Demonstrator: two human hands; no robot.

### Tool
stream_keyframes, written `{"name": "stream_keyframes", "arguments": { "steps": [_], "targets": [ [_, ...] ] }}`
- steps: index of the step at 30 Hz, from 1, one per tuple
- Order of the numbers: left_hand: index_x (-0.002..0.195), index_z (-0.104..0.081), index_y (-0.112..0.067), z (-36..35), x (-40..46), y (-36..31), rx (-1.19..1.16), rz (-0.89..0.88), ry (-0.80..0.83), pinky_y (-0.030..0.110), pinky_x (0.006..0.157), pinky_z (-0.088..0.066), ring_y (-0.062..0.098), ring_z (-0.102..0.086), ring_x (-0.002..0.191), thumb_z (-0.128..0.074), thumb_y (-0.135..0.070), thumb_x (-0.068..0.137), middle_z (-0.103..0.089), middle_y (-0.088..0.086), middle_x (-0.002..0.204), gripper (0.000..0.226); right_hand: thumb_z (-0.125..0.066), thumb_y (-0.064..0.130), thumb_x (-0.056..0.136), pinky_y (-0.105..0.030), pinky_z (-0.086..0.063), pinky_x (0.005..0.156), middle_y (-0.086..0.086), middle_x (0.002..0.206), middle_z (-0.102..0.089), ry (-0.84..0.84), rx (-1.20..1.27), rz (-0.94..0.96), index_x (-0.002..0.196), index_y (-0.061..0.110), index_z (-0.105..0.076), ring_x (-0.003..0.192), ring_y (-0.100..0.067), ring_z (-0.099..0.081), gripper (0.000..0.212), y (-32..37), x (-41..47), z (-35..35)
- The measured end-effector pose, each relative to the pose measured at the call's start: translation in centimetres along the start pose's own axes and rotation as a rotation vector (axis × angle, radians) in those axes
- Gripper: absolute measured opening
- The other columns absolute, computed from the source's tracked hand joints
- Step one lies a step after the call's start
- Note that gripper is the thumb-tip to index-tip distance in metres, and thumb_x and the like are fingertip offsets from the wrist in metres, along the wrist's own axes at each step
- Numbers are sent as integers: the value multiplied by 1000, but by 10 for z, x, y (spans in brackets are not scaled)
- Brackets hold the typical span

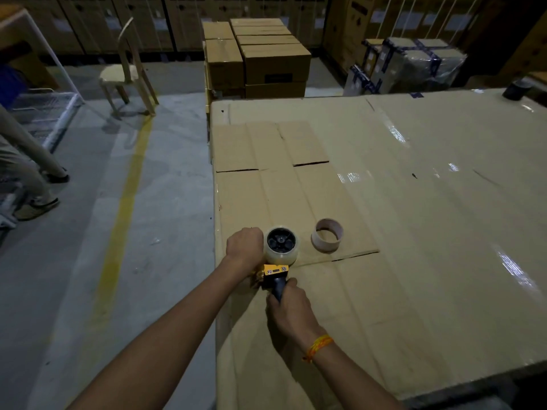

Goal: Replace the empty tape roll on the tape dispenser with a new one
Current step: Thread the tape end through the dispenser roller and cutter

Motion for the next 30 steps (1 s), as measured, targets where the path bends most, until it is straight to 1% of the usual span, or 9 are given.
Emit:
{"name": "stream_keyframes", "arguments": {
  "steps": [4, 10, 17, 18, 20, 22, 23, 26, 30],
  "targets": [
    [85, -78, -9, 2, -3, 6, -28, -49, -7, 36, 72, -58, 35, -78, 91, -73, -9, 84, -81, 16, 95, 5, -60, 36, 101, -41, -53, 87, -19, 124, -65, 27, -105, 22, 127, 8, -50, 114, -39, -66, 39, -1, 3, 5],
    [87, -87, -15, -6, -11, 14, -13, -107, -13, 36, 75, -63, 33, -78, 84, -76, -15, 79, -83, 11, 89, 13, -58, 40, 101, -42, -53, 91, -16, 128, -62, 59, -174, 16, 131, 12, -52, 116, -37, -63, 42, -3, 8, 7],
    [87, -82, -13, -17, -32, 22, 23, -189, -93, 38, 70, -61, 35, -75, 84, -74, -22, 85, -78, 12, 88, 13, -58, 36, 103, -42, -51, 94, -17, 130, -61, 80, -239, 17, 134, 10, -53, 120, -38, -62, 41, -8, 9, 18],
    [82, -79, -13, -19, -34, 25, 29, -196, -111, 39, 67, -58, 36, -74, 81, -72, -24, 87, -76, 13, 85, 14, -58, 35, 103, -42, -51, 94, -17, 130, -62, 80, -237, 16, 133, 9, -53, 121, -38, -62, 40, -10, 9, 21],
    [71, -76, -13, -22, -39, 32, 19, -193, -150, 36, 60, -49, 35, -69, 73, -70, -37, 94, -71, 13, 75, 34, -59, 36, 102, -42, -52, 93, -18, 129, -63, 82, -237, 10, 130, 9, -54, 119, -39, -62, 40, -14, 8, 28],
    [75, -82, -13, -25, -42, 42, -13, -186, -171, 34, 60, -50, 33, -70, 73, -69, -54, 94, -75, 11, 75, 47, -59, 37, 102, -41, -52, 91, -17, 128, -65, 80, -233, -6, 129, 11, -54, 117, -38, -63, 39, -18, 5, 35],
    [80, -84, -15, -27, -43, 47, -24, -183, -158, 34, 62, -53, 32, -72, 75, -71, -53, 92, -77, 10, 78, 42, -59, 37, 102, -41, -52, 91, -16, 128, -65, 85, -247, -4, 129, 11, -53, 117, -37, -63, 38, -19, 5, 38],
    [91, -86, -21, -31, -50, 57, 16, -182, -116, 34, 69, -59, 31, -76, 84, -73, -32, 86, -81, 7, 88, 18, -55, 35, 105, -41, -50, 93, -17, 131, -62, 116, -339, 53, 136, 12, -53, 121, -38, -61, 38, -18, 3, 48],
    [100, -86, -24, -37, -57, 65, 53, -216, -158, 35, 75, -59, 27, -75, 90, -70, -33, 92, -82, 3, 97, 20, -58, 37, 102, -43, -52, 89, -17, 122, -65, 161, -319, 44, 127, 11, -55, 111, -37, -64, 36, -25, 7, 64]
  ]
}}
Point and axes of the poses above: each hand's wrist, its own x-axis towards the middle knuckle, its own z-axis out of the back of the hand, y = z × x, the point moved 3 cm from there along x, towards the middle knuckle
